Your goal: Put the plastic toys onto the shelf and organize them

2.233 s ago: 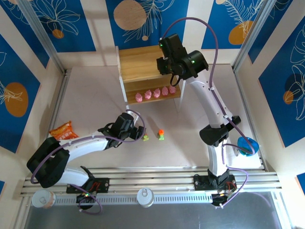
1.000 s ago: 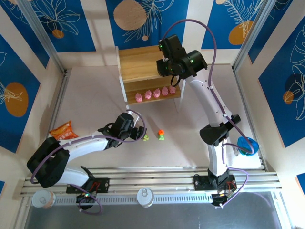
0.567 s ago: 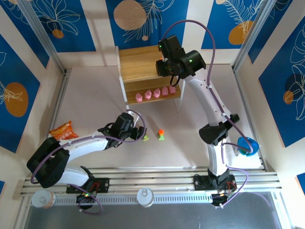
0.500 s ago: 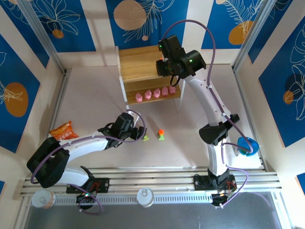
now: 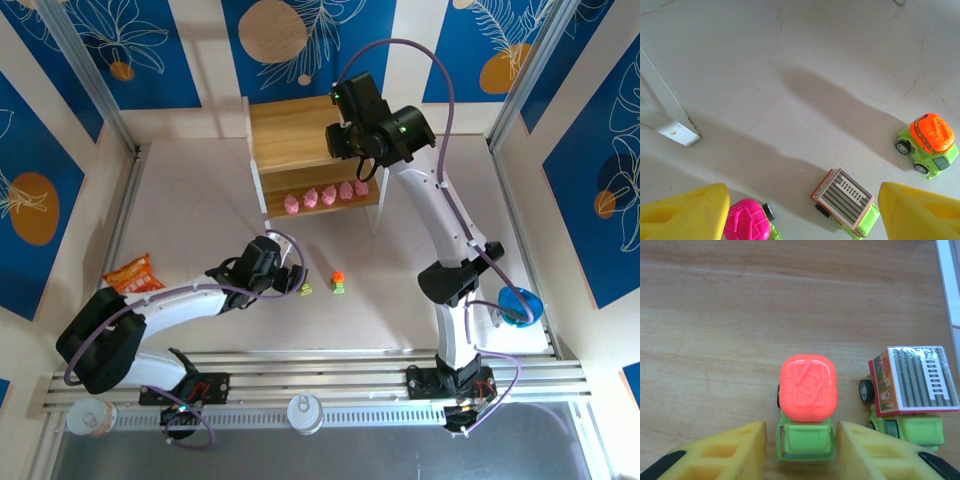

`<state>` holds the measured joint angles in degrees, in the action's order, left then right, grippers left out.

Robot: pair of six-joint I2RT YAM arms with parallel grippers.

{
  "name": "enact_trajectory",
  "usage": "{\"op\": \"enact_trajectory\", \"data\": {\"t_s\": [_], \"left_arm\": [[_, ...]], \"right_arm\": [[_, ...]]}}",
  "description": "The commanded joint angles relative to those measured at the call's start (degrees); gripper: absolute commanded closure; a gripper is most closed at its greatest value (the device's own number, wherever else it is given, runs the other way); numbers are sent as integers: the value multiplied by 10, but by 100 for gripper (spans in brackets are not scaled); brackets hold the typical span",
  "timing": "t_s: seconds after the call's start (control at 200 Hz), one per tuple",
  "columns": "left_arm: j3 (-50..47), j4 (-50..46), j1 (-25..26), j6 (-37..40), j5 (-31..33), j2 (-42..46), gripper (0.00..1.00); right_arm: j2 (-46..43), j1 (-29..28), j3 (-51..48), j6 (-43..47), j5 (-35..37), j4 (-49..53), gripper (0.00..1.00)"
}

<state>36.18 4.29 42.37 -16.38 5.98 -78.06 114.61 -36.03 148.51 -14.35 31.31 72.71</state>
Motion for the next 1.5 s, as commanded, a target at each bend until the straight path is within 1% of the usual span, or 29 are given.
{"op": "enact_trajectory", "data": {"t_s": [0.0,0.21,0.385,0.575,0.77,0.925,1.105,1.186,1.496], "left_arm": [[11,11,-7,4,-3,9,22],[6,14,-8,9,1,20,22],[-4,26,-8,14,-3,38,22],[-21,40,-8,17,2,67,22],[-30,29,-7,15,52,92,22],[-27,13,-8,11,81,91,22],[-18,-6,-9,4,105,79,22],[-16,-13,-11,0,115,75,22],[-3,-35,-21,-15,130,54,22]], "right_arm": [[-45,-10,14,14,23,-2,59],[-77,-31,-6,17,50,-4,58],[-110,-70,-54,5,73,-7,58],[-181,-117,-211,-32,89,-63,58],[-241,-151,-371,-92,80,-117,58],[-266,-165,-483,-142,63,-152,58],[-284,-174,-586,-189,42,-187,58],[-289,-174,-626,-208,32,-201,55],[-292,-176,-732,-258,7,-243,54]]}}
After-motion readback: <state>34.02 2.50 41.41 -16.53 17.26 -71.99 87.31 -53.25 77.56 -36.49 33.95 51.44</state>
